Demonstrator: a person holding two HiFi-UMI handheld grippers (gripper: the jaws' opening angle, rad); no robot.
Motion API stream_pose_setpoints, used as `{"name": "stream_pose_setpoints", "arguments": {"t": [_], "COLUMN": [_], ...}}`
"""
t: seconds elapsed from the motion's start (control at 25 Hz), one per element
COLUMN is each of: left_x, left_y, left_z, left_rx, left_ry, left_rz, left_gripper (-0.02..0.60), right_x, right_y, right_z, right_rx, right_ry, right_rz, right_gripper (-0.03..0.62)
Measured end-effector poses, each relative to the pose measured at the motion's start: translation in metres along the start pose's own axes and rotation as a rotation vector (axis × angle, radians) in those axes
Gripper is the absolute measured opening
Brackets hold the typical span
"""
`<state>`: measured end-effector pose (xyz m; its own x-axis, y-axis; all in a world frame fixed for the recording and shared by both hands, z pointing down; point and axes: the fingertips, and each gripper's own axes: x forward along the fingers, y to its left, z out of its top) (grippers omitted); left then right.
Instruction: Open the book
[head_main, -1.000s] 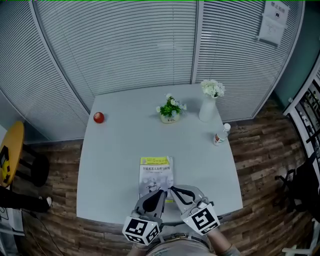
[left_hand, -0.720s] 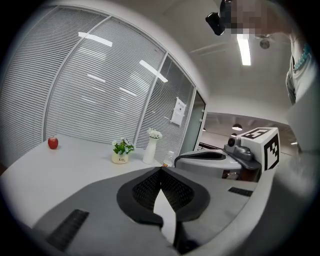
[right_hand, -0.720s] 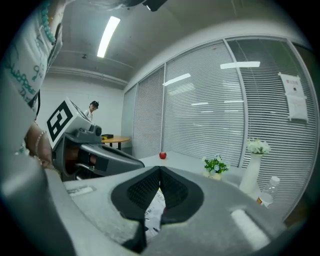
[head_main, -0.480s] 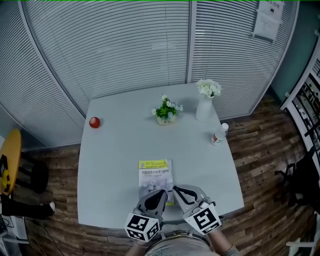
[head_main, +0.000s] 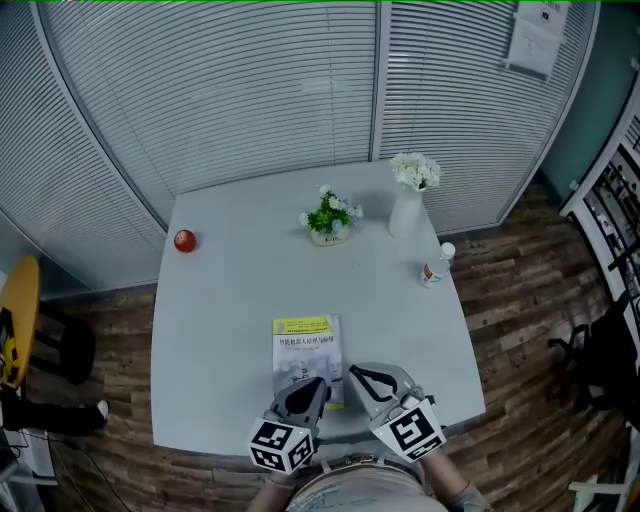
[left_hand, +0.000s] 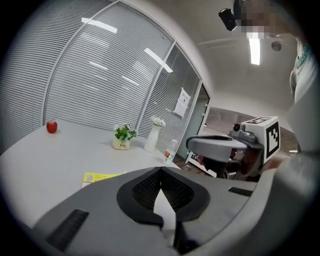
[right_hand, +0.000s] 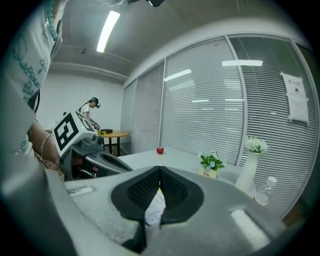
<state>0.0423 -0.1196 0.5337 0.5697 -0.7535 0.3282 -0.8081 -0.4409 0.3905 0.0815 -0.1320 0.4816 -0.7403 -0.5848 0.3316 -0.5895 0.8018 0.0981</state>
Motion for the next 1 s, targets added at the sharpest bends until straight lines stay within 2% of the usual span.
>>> {"name": "stream_pose_setpoints", "arguments": {"t": [0.68,1.0], "left_x": [0.024,0.036], "left_y": [0.013,0.014], "left_z": [-0.050,-0.078], "left_rx": [-0.007,0.011], "left_ry": [0.133,0.227], "left_rz": [0.025,0.031], "left_gripper": [0.002,0.035], "right_x": [-0.008,-0.010], "right_y": [-0.008,-0.008], "right_z": [-0.009,-0.024], "right_rx": [0.019,0.018], "right_ry": [0.017,0.035], "right_rz": [-0.010,0.001], "right_gripper": [0.003,0.003]}}
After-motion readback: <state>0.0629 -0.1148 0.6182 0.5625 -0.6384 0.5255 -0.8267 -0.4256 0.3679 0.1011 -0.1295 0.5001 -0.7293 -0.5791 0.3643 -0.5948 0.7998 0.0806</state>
